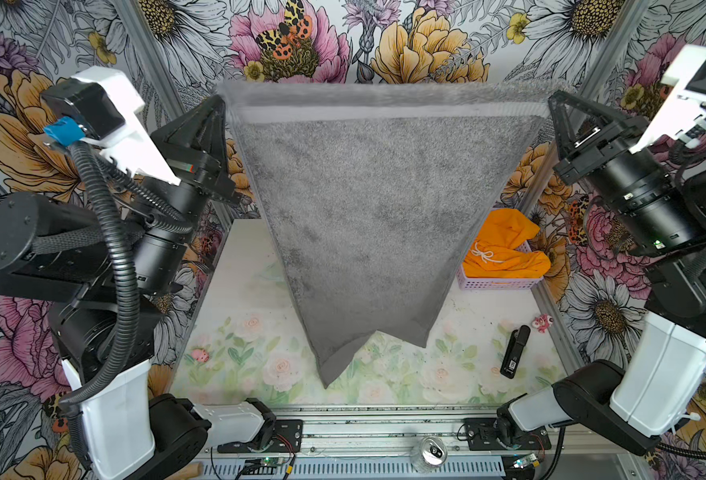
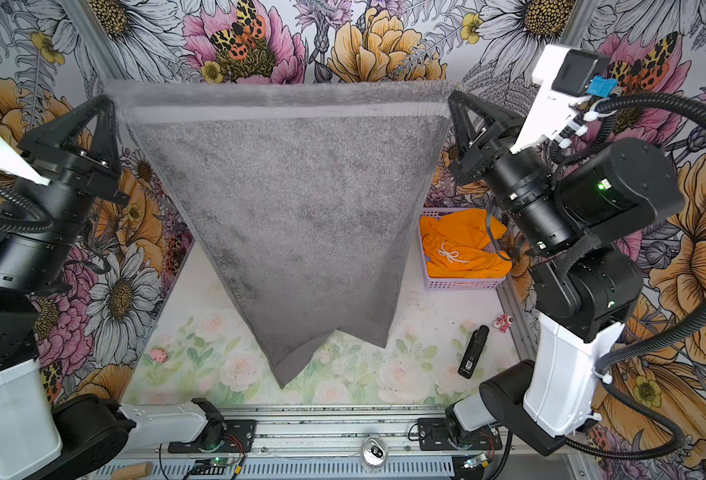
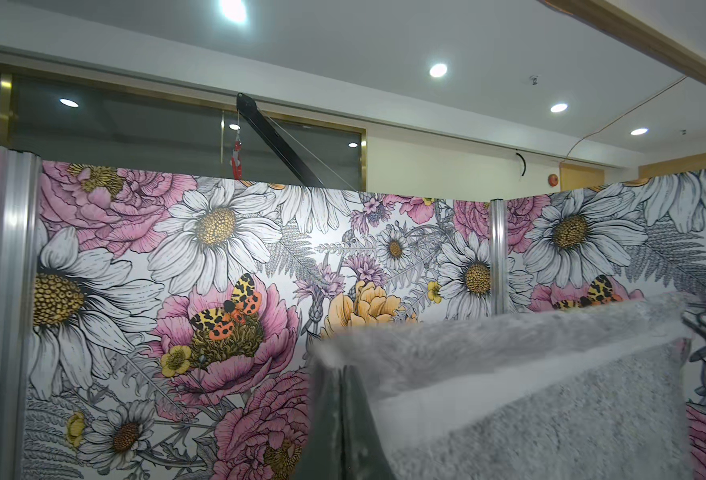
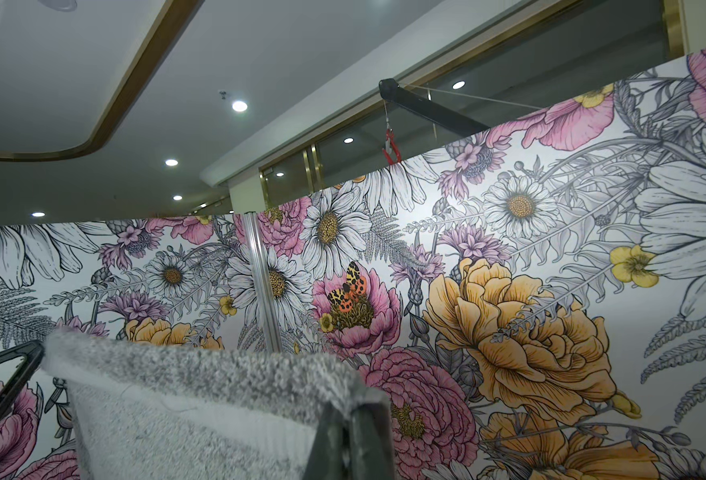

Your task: Fold and stack the mixed laundry pile

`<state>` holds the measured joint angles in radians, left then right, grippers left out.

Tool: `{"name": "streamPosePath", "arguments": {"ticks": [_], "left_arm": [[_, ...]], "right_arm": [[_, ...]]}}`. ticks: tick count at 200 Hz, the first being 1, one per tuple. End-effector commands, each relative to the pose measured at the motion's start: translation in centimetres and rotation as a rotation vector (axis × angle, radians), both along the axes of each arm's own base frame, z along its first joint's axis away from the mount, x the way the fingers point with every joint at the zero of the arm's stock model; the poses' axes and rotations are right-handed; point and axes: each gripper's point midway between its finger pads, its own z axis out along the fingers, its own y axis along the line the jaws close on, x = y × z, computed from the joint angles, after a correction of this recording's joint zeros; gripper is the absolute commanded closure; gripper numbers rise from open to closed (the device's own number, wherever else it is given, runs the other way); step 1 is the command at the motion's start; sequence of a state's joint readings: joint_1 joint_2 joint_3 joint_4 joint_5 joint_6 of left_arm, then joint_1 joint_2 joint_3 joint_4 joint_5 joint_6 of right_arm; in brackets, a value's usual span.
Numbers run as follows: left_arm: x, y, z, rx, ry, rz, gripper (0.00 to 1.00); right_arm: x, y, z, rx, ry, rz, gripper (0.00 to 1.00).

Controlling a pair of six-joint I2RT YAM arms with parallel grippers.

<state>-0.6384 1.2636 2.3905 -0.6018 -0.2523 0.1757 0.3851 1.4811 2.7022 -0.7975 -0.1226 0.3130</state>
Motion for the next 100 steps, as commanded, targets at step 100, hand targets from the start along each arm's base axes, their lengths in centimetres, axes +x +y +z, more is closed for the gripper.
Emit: {"name": "streamPosePath", "arguments": {"ticks": [100], "left_arm": [[9.6, -1.3, -8.8, -0.038, 0.187, 0.113, 0.94]], "right_arm": [[10.8, 2.2, -5.6, -0.04, 0.177, -0.064, 1.0]]}}
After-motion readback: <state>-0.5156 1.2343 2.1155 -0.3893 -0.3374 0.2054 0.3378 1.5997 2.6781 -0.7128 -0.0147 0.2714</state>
